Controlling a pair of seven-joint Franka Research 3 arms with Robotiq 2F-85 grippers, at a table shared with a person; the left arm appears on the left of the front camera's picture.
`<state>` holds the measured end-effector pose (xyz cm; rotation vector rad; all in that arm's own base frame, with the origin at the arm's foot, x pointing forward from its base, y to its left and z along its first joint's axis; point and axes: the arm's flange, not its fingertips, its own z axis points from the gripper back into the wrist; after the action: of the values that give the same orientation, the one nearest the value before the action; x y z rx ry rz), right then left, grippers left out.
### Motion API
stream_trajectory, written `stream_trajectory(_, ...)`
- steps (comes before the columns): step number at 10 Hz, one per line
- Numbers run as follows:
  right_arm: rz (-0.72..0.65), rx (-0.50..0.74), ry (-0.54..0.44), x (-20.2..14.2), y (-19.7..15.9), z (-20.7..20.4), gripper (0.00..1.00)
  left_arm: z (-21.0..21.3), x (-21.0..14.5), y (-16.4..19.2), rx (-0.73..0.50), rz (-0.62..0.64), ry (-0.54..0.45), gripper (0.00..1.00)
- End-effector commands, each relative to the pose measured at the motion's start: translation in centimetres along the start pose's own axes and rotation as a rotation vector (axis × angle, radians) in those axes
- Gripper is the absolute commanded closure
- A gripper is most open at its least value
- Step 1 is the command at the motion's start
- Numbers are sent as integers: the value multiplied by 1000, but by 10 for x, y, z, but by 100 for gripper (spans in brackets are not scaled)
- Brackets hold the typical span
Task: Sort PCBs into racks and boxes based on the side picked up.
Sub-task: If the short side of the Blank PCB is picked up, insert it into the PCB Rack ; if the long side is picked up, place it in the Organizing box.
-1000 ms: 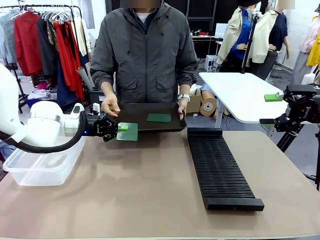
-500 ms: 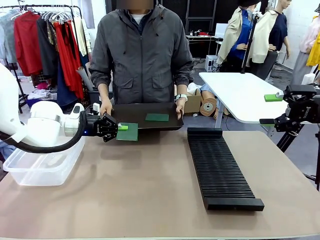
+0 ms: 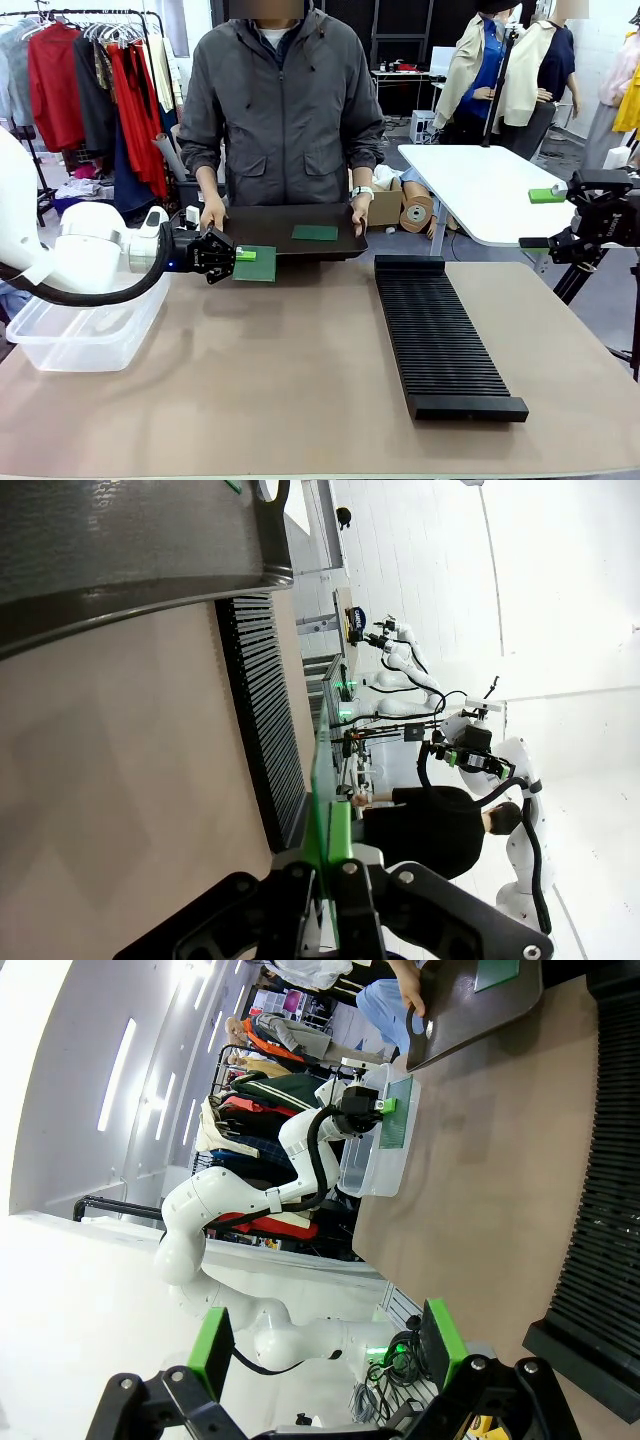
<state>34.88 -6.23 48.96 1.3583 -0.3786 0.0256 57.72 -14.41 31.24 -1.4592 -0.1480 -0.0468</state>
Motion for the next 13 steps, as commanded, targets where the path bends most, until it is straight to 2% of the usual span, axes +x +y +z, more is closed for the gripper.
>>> stream_trajectory(1, -17, 6, -6, 1, 3, 0, 0, 9, -2, -5, 3, 14, 22, 100)
stream_trajectory(4, -17, 6, -6, 1, 3, 0, 0, 46, -8, -26, 100, 73, 68, 100)
stream_trajectory(5, -17, 6, -6, 1, 3, 0, 0, 64, -12, -34, 168, 69, 39, 100)
stream_trajectory(8, -17, 6, -6, 1, 3, 0, 0, 114, -26, -61, 247, 37, -74, 100)
stream_trajectory(10, -17, 6, -6, 1, 3, 0, 0, 145, -32, -84, 334, 15, -99, 100)
stream_trajectory(13, -17, 6, -6, 1, 3, 0, 0, 172, -27, -115, 501, 15, 9, 100)
